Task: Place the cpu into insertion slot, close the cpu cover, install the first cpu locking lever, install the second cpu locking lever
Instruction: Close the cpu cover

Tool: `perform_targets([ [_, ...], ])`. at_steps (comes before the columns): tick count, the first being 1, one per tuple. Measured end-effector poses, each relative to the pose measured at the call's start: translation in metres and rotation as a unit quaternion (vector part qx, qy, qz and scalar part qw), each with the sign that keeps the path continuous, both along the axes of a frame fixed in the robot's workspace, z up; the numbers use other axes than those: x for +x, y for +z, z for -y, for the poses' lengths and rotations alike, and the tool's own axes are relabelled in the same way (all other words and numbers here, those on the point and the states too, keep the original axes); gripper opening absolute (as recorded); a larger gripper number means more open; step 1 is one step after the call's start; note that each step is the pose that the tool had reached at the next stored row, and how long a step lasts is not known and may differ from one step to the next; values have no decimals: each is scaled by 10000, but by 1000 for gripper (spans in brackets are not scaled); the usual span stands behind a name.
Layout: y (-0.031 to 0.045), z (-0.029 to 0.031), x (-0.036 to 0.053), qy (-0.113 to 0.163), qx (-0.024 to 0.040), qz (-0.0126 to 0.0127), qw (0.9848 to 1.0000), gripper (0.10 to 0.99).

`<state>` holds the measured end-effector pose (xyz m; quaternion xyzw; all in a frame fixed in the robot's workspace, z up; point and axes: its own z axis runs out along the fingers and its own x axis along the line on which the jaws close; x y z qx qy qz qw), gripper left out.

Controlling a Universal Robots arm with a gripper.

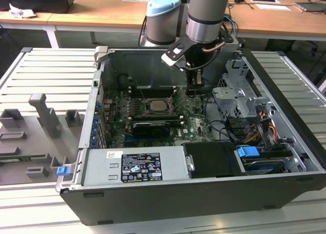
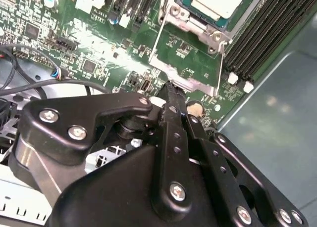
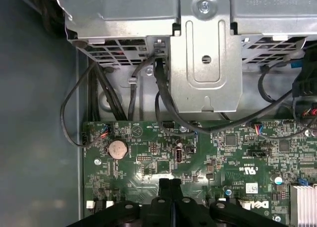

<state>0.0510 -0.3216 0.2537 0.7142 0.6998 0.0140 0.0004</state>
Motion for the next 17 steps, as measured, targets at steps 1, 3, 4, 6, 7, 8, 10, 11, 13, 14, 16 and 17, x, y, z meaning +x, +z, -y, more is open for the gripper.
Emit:
perform_targets([
  [1, 0, 0, -11, 0, 0, 0, 10000, 106],
  [3, 0, 0, -30, 0, 0, 0, 10000, 106],
  [4, 0, 0, -37, 0, 0, 0, 10000, 106],
  [6, 0, 0, -53, 0, 0, 0, 10000, 106],
  [7, 0, 0, -58, 0, 0, 0, 10000, 106],
  [8, 0, 0, -62, 0, 0, 0, 10000, 106],
  [10, 0, 0, -67, 0, 0, 0, 10000, 106],
  [11, 0, 0, -71, 0, 0, 0, 10000, 106],
  [13, 0, 0, -78, 0, 0, 0, 10000, 106],
  [14, 0, 0, -82, 0, 0, 0, 10000, 106],
  [16, 0, 0, -91, 0, 0, 0, 10000, 106],
  [17, 0, 0, -94, 0, 0, 0, 10000, 106],
])
